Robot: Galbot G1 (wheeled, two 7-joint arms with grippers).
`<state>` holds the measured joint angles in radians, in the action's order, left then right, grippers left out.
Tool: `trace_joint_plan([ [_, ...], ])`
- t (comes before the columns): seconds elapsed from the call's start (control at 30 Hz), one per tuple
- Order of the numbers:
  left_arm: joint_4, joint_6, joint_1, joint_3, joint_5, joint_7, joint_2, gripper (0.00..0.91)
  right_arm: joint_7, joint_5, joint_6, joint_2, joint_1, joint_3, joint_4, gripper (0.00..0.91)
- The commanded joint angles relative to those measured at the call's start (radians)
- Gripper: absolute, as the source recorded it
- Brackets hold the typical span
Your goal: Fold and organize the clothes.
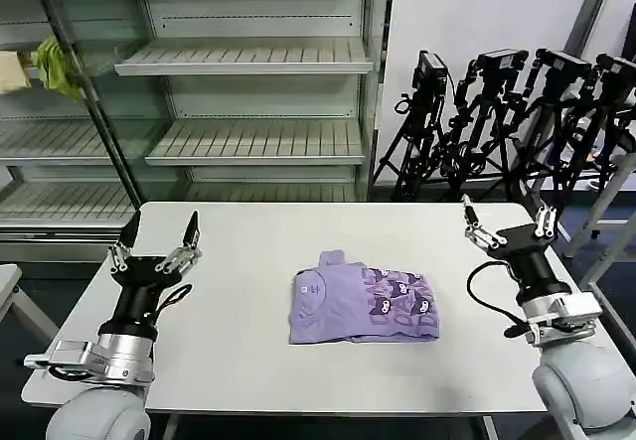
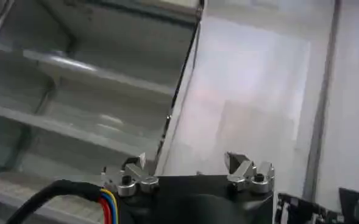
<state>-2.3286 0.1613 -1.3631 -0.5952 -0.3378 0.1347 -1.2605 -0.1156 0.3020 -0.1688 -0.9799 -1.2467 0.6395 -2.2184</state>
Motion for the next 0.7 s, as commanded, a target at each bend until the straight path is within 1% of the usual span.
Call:
trace_joint_plan([
  [0.03, 0.008, -0.045, 0.006, -0.001, 0.040, -0.002, 0.003, 0.907, 0.120, -0.043, 0.005, -0.076, -0.016, 0.078, -0.033, 0.907],
  [0.37, 0.017, -0.047, 0.007, -0.004, 0.041, -0.007, -0.019, 0.907, 0.118, -0.090, -0.075, -0.143, -0.029, 0.080, -0.069, 0.907],
  [0.53, 0.017, -0.042, 0.004, 0.000, 0.057, -0.009, -0.030, 0.907, 0.108, -0.112, -0.093, -0.171, -0.035, 0.088, -0.082, 0.907],
  [0.7, 0.009, -0.040, -0.004, 0.005, 0.079, -0.018, -0.038, 0.907, 0.094, -0.107, -0.101, -0.176, -0.035, 0.091, -0.088, 0.907],
])
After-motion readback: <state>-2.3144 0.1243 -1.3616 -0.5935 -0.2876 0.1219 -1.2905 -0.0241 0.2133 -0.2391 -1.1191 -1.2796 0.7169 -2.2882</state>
